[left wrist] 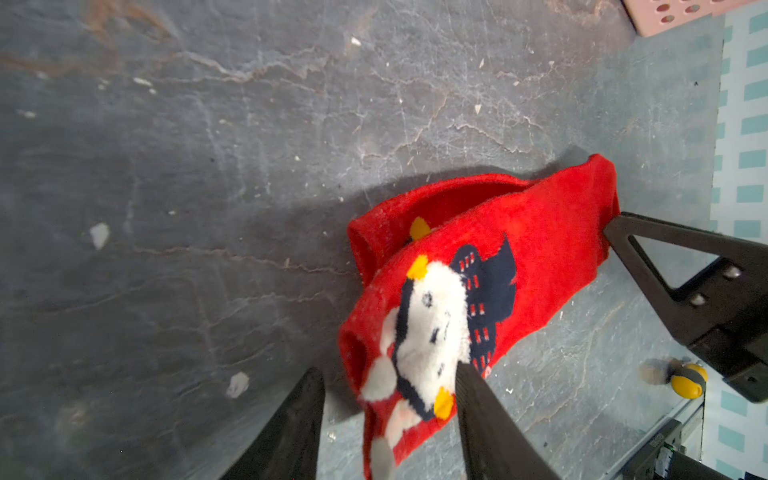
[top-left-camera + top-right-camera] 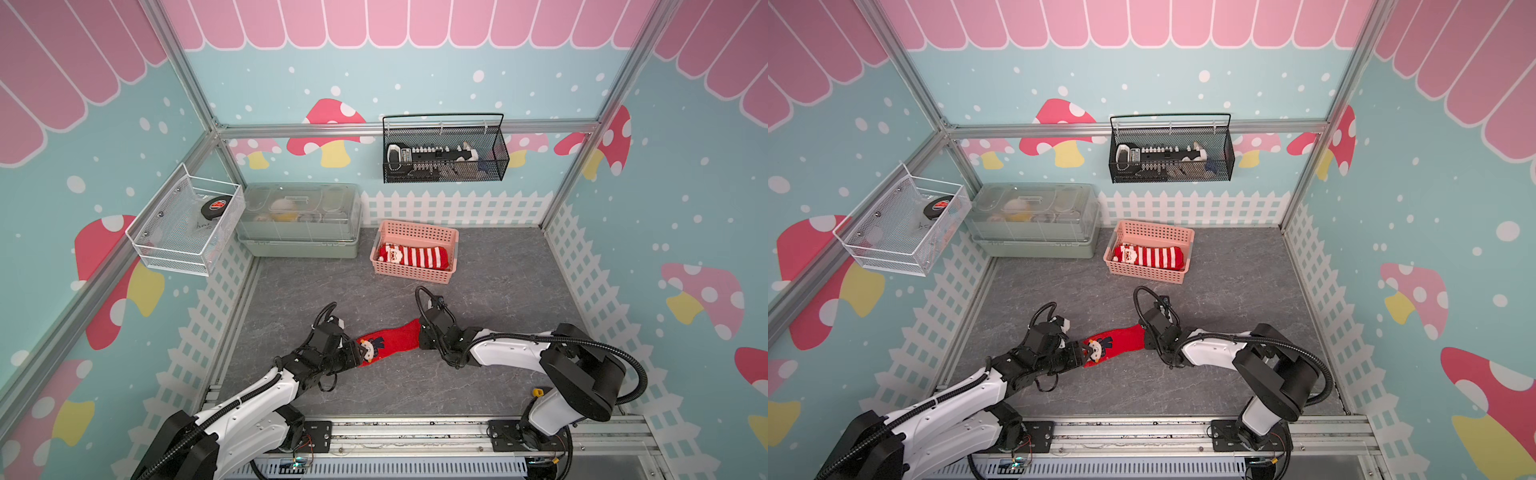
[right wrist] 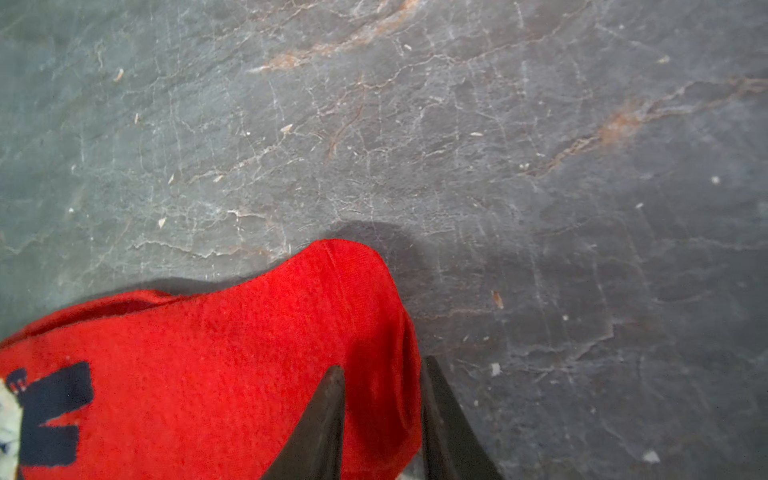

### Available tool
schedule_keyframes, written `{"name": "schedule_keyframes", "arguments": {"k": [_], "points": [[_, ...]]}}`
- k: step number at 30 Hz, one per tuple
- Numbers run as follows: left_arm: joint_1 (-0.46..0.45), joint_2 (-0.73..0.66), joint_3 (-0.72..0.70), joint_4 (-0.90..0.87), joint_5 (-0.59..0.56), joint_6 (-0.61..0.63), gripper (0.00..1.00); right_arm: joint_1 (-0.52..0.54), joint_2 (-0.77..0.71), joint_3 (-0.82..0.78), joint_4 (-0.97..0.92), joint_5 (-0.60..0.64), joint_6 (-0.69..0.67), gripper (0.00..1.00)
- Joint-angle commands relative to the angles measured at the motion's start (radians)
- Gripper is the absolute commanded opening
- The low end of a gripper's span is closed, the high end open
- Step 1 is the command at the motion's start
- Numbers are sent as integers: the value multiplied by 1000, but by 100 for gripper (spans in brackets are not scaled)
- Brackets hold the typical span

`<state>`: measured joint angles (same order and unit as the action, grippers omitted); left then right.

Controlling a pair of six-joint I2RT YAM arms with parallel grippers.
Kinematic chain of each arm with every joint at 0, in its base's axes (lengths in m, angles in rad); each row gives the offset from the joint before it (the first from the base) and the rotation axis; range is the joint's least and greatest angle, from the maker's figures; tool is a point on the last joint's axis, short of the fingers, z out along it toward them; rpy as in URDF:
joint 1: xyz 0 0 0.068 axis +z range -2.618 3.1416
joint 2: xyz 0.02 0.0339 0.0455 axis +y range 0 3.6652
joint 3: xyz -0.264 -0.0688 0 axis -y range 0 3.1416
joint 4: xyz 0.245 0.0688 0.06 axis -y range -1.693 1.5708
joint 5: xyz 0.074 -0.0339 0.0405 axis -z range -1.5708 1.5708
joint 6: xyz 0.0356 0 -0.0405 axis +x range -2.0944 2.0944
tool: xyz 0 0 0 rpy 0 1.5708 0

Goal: Place the socks together as a pair
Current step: Flatten out the sock, then pick up a pair of socks from the center of the board.

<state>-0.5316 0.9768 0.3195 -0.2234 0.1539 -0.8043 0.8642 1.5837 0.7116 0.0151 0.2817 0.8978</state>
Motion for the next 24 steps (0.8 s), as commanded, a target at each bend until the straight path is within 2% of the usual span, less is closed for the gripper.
{"name": "schedule_keyframes", "arguments": {"k": [1, 2, 4, 12, 16, 20, 24], "points": [[-3, 17, 25, 19, -34, 1, 53, 6, 0, 15, -38, 28, 24, 43], [-3, 31, 28, 19, -32, 3, 53, 6, 6, 16, -35, 27, 24, 47], [-3, 56, 35, 23, -25, 6, 53, 6, 10, 28, -41, 22, 13, 48], [-5, 154, 65, 39, -26, 19, 53, 6, 63, 43, -30, -17, 48, 49], [-6, 195, 65, 64, -25, 19, 48, 6, 101, 49, -15, -39, 65, 46], [-6, 231, 79, 66, -18, 24, 35, 6, 114, 45, 5, -61, 79, 35], [-6, 240, 111, 29, -23, 49, 18, 6, 62, 14, 14, -45, 89, 13]]}}
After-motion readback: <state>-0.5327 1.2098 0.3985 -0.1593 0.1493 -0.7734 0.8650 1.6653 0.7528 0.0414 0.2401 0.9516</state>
